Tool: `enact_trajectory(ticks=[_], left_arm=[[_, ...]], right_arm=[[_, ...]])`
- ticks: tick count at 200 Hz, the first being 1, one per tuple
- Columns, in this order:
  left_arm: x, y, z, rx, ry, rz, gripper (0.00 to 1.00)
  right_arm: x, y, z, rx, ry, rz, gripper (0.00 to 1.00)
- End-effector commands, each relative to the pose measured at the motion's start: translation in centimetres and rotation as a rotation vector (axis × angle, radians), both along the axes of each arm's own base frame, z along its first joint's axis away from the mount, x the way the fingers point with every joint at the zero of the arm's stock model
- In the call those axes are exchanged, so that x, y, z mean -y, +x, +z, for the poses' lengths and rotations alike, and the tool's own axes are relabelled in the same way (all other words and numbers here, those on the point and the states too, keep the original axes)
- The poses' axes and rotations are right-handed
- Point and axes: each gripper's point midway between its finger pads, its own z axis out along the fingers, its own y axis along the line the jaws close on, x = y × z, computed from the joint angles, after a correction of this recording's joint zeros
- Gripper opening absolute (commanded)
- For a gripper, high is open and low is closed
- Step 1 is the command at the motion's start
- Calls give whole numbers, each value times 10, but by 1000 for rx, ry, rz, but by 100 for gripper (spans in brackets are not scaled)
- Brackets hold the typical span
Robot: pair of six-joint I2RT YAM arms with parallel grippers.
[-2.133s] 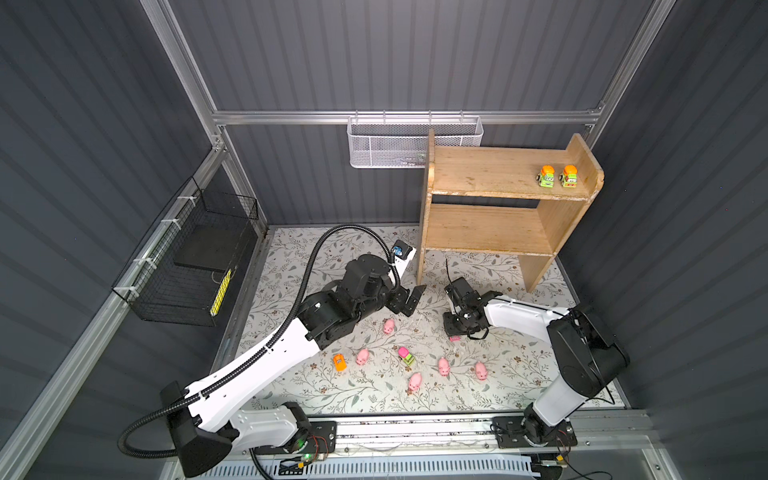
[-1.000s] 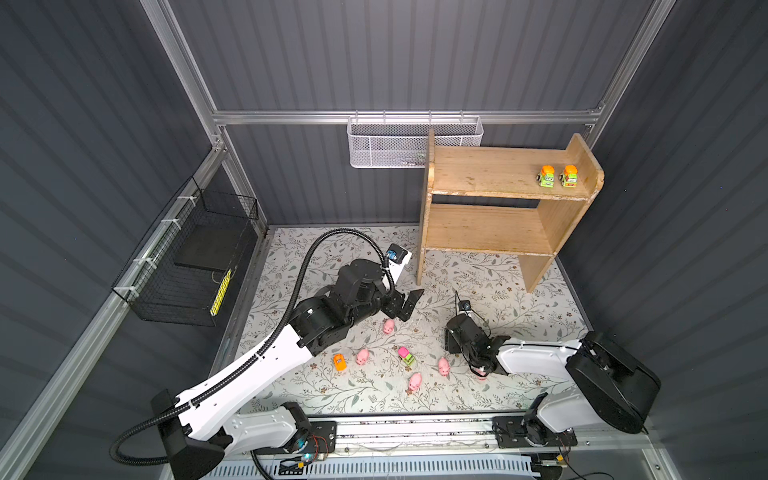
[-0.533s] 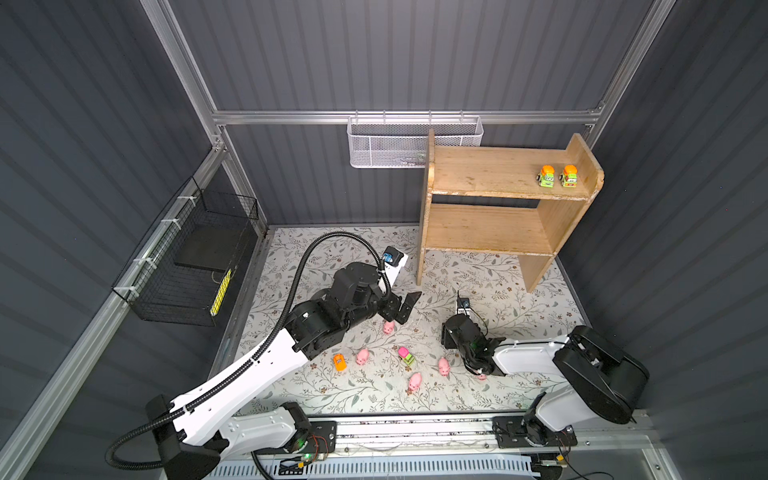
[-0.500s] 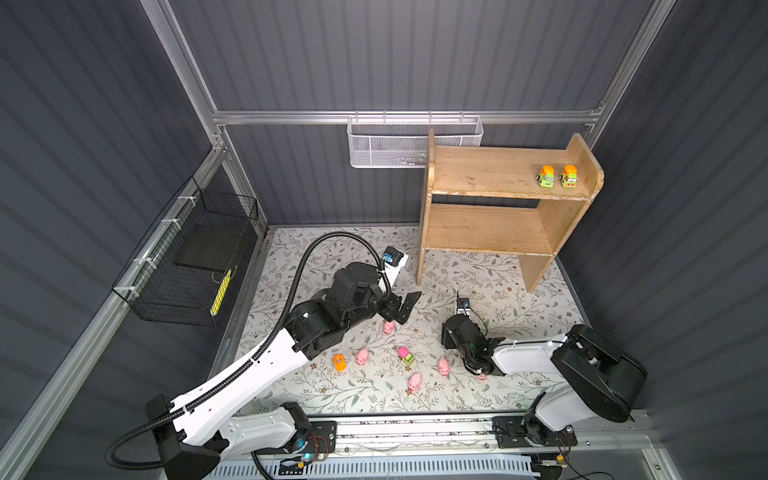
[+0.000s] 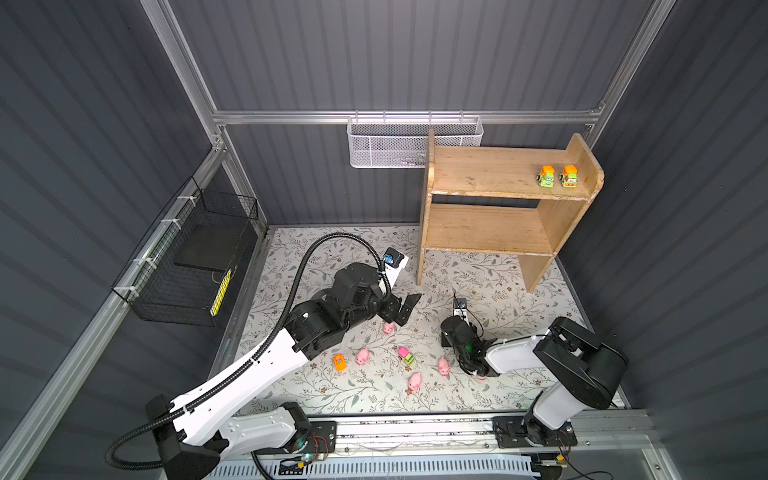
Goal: Place and organize the plastic toys onto the shelf
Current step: 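Lower the right gripper onto another pink-and-green truck and close it, then lift the truck and carry it up to the top shelf with the right gripper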
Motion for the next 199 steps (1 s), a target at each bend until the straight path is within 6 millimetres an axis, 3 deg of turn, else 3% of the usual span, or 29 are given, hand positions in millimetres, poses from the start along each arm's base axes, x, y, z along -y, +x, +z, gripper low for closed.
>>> enact_trajectory(ticks=[1, 37, 90, 144, 174, 199], left_arm=[[-3, -1, 4, 0, 1, 1, 100], [-2, 0, 6, -2, 3, 1, 100], [0, 0, 7, -3, 6, -4, 100], [1, 0, 10, -2, -1, -7, 100], [2, -2, 13, -7, -10, -18, 100], [8, -3, 4, -45, 2, -38, 100]], right_arm=[[-2, 3, 0, 11, -2, -11, 36], [-2, 1, 9, 7, 0, 4, 30], [-8, -9, 47, -90, -25, 56, 28], [-5, -26, 108, -132, -32, 134, 28], [3, -36, 153, -98, -12, 155, 28], [8, -41, 192, -62, -4, 173, 28]])
